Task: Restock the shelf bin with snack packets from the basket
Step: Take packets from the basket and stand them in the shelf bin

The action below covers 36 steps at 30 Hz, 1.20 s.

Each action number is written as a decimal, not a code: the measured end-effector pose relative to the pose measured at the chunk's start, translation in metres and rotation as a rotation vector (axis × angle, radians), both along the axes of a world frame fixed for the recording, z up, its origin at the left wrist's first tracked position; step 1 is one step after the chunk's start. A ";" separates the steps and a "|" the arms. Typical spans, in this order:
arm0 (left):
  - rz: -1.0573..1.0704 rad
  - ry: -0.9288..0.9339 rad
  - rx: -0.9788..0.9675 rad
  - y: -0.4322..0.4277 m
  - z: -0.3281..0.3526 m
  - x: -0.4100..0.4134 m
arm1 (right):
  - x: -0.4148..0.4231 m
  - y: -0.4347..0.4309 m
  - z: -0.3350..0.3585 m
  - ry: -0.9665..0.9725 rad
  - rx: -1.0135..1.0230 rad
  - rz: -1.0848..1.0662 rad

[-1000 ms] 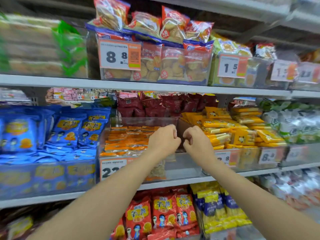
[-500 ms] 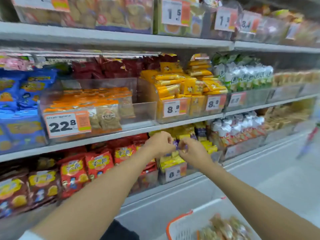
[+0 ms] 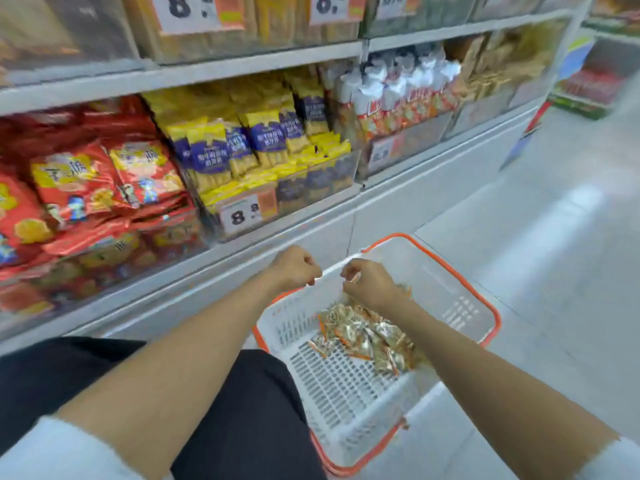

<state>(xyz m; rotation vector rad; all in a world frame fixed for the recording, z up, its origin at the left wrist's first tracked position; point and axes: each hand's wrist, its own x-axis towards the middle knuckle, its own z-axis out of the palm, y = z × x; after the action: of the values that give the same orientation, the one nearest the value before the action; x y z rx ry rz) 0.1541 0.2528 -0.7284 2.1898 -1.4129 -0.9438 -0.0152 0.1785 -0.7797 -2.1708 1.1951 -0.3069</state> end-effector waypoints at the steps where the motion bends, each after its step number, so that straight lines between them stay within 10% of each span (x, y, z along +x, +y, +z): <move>1: -0.008 0.023 0.029 0.001 -0.016 -0.005 | -0.008 0.000 -0.018 0.034 0.033 -0.013; 14: 0.228 0.277 0.242 0.029 -0.165 -0.004 | -0.055 0.003 -0.181 0.539 0.389 -0.002; 26: 0.440 0.504 0.175 0.013 -0.185 -0.005 | -0.002 -0.012 -0.287 0.600 0.386 -0.047; 36: 0.499 0.582 0.220 0.012 -0.180 -0.008 | -0.004 0.031 -0.246 0.051 0.142 -0.265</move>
<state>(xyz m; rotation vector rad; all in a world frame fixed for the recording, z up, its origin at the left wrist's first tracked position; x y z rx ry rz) 0.1457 0.2650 -0.9081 2.0141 -0.4899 -1.4200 -0.0190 0.2097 -1.0259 -1.9102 1.4908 -0.2701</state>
